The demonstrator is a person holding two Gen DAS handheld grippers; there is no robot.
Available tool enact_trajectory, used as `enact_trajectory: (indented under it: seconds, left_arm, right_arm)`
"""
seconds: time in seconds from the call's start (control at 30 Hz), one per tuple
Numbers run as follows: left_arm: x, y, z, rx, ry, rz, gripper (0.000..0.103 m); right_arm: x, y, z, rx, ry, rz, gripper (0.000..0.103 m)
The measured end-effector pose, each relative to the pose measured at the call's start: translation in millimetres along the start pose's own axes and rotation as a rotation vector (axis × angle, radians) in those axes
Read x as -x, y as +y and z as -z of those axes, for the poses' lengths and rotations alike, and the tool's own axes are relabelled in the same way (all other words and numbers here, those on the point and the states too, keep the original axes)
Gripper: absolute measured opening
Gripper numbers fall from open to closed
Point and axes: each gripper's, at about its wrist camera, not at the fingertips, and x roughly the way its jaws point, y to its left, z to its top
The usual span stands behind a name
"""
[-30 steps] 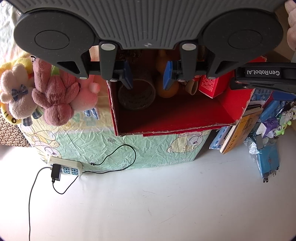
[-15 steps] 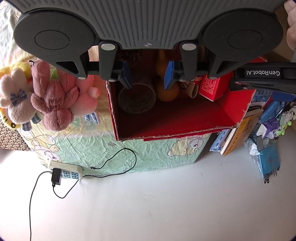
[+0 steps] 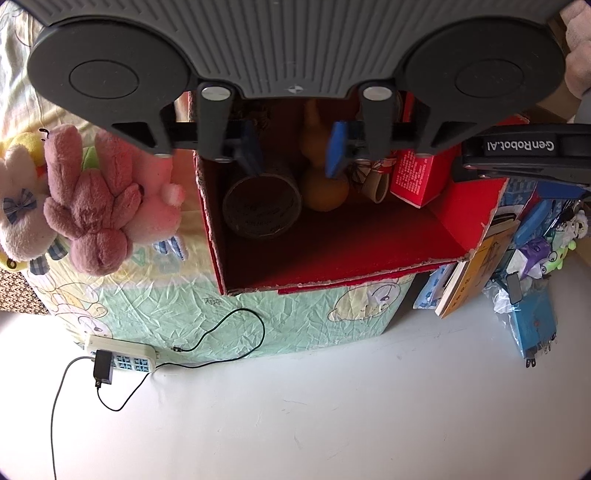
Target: Organize objects
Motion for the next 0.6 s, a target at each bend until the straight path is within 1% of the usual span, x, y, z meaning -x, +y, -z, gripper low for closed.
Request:
enact_trajectory:
  seconds: [0.03, 0.07, 0.1, 0.17, 0.23, 0.33, 0.37, 0.43, 0.5, 0.57, 0.6]
  left_arm:
    - [-1.3, 0.1, 0.7, 0.003, 0.007, 0.011, 0.101]
    - [-2.5, -0.2, 1.5, 0.004, 0.013, 0.020, 0.101]
    - [-3.5, -0.9, 2.3, 0.003, 0.017, 0.026, 0.099]
    - [-5.5, -2.3, 4.2, 0.001, 0.028, 0.033, 0.093]
    - [-7.1, -3.9, 5.5, -0.003, 0.041, 0.038, 0.082]
    - [-7.8, -6.4, 7.4, -0.009, 0.051, 0.041, 0.072]
    - [-8.1, -6.9, 7.6, -0.007, 0.054, 0.040, 0.071]
    - [-7.5, -7.1, 8.4, -0.006, 0.056, 0.047, 0.063]
    - [-5.8, -6.8, 8.6, -0.001, 0.052, 0.048, 0.064]
    - [-3.3, -6.1, 8.8, 0.005, 0.041, 0.051, 0.075]
    - [-1.8, -6.2, 8.6, 0.004, 0.031, 0.049, 0.083]
  right_arm:
    - [-0.4, -0.2, 0.7, 0.000, 0.002, -0.008, 0.016]
    - [-0.3, -0.5, 1.4, -0.001, 0.000, -0.013, 0.013]
    - [0.1, -0.5, 2.0, -0.001, -0.004, -0.013, 0.012]
    - [1.2, -1.5, 2.0, 0.003, -0.013, -0.013, 0.009]
    - [2.1, -1.7, 1.8, 0.007, -0.019, -0.012, 0.009]
    - [2.3, -2.3, 2.2, 0.007, -0.019, -0.009, 0.009]
    - [1.9, -2.9, 2.4, 0.002, -0.017, -0.009, 0.011]
    - [1.5, -4.8, 3.2, -0.012, -0.009, -0.013, 0.017]
    - [1.7, -6.6, 3.7, -0.028, -0.005, -0.016, 0.018]
    - [2.4, -7.8, 4.0, -0.037, -0.004, -0.019, 0.024]
    - [2.9, -8.3, 4.1, -0.042, -0.004, -0.019, 0.026]
